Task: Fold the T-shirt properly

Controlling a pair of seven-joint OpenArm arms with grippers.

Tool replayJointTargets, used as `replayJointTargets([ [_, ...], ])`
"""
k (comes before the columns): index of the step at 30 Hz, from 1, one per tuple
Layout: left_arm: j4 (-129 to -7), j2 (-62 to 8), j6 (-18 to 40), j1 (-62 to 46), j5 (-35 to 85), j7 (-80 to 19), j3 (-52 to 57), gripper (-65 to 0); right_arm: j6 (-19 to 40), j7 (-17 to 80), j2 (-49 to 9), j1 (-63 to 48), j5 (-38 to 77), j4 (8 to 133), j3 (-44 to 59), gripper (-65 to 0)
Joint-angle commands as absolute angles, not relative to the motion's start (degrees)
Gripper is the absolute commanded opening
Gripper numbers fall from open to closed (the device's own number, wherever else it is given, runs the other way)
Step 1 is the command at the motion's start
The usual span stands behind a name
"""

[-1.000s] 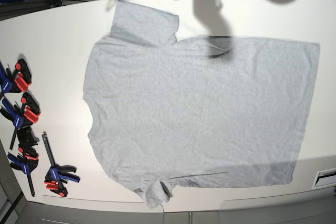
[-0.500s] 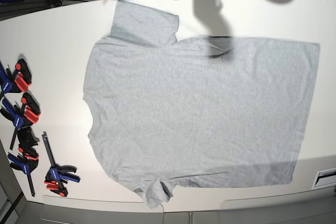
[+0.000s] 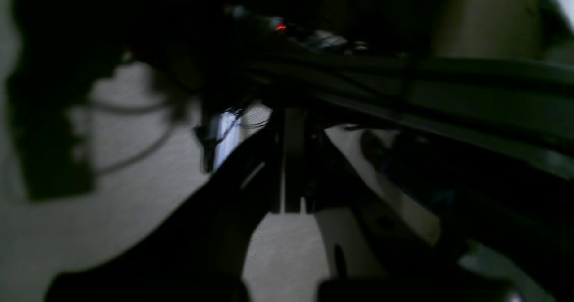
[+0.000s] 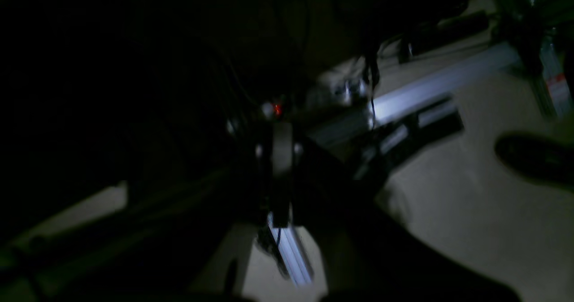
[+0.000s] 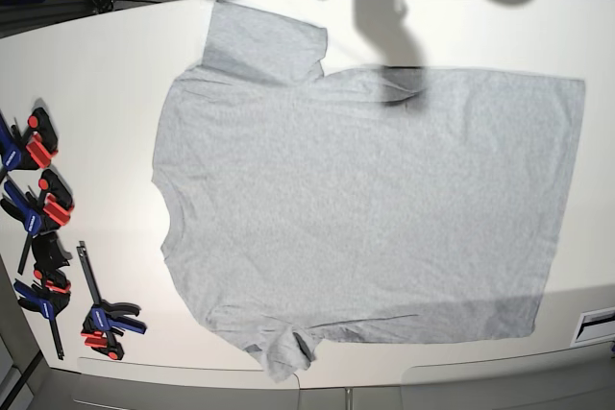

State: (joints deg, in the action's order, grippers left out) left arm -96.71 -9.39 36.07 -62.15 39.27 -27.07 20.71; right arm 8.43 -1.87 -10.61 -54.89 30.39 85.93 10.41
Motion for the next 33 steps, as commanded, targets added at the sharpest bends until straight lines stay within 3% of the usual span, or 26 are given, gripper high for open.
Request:
replayJointTargets([
  [1, -98.6, -9.7, 38.0, -63.9, 40.8, -27.0, 21.1, -65.0, 9.6, -3.0, -10.3, -56.7, 30.7, 88.4, 11.5, -65.0],
  [7, -106.6, -9.7, 40.0, -66.2, 46.2, -33.8, 21.1, -65.0, 15.4, 0.7, -9.3, -58.9, 31.9, 98.9, 17.4, -65.0],
  [13, -114.1, -9.7, 40.0, -68.1, 46.1, -36.0, 21.1, -65.0, 22.2, 8.5, -8.4, -59.1, 45.8, 105.9, 20.5, -65.0],
  [27, -124.5, -8.3, 40.0, -65.0, 44.5, -32.8, 21.1, -65.0, 26.2, 10.4, -2.0, -53.3, 48.4, 108.4, 21.0, -65.0],
  [28, -124.5, -8.1, 40.0, -64.7, 43.4, -32.9, 21.1, -65.0, 26.2, 11.7, -1.7, -52.6, 48.5, 108.4, 21.0, -63.7],
  [33, -124.5, -8.0, 40.0, -64.4, 41.4, -32.9, 21.1, -65.0, 26.2, 18.6, -1.4, -49.3, 48.5, 108.4, 21.0, -44.7],
])
